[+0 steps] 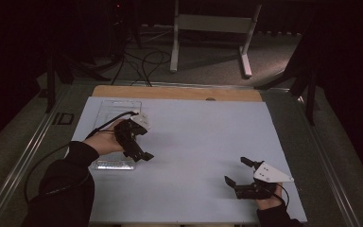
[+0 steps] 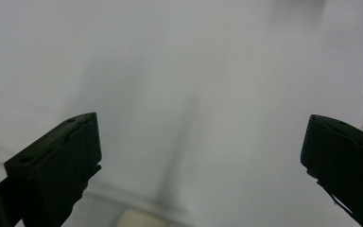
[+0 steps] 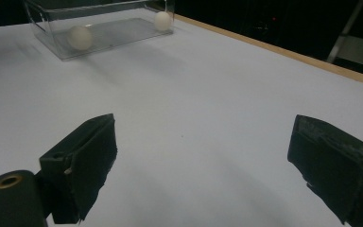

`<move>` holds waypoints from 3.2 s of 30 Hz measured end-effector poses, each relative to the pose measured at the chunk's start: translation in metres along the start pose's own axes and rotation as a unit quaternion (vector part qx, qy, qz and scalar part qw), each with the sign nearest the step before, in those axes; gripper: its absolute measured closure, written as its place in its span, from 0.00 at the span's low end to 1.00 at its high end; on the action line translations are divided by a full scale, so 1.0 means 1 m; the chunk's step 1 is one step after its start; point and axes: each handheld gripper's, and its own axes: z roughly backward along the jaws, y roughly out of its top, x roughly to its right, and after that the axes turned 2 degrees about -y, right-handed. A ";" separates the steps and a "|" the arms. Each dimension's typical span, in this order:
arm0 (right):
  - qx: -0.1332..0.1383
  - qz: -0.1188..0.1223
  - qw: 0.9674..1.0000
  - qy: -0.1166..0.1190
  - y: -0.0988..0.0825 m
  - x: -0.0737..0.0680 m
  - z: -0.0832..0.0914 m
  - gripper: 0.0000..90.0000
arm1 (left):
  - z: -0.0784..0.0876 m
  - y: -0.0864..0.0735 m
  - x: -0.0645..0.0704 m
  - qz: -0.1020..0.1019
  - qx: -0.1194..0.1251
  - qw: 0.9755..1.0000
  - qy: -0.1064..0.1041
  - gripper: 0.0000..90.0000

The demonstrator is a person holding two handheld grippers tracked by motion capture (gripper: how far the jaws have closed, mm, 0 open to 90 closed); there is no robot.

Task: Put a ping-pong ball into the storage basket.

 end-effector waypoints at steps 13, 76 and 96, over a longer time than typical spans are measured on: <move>0.001 0.000 1.000 0.000 0.000 0.000 0.000 0.10 | -0.013 0.011 0.011 -0.003 0.016 1.000 -0.005 0.00; 0.002 0.005 1.000 -0.003 0.002 0.000 0.001 0.10 | -0.075 -0.044 0.089 -0.004 0.069 0.997 -0.024 0.00; 0.002 0.003 1.000 -0.004 0.002 -0.002 0.001 0.10 | -0.066 -0.084 0.097 0.008 0.104 0.993 -0.046 0.00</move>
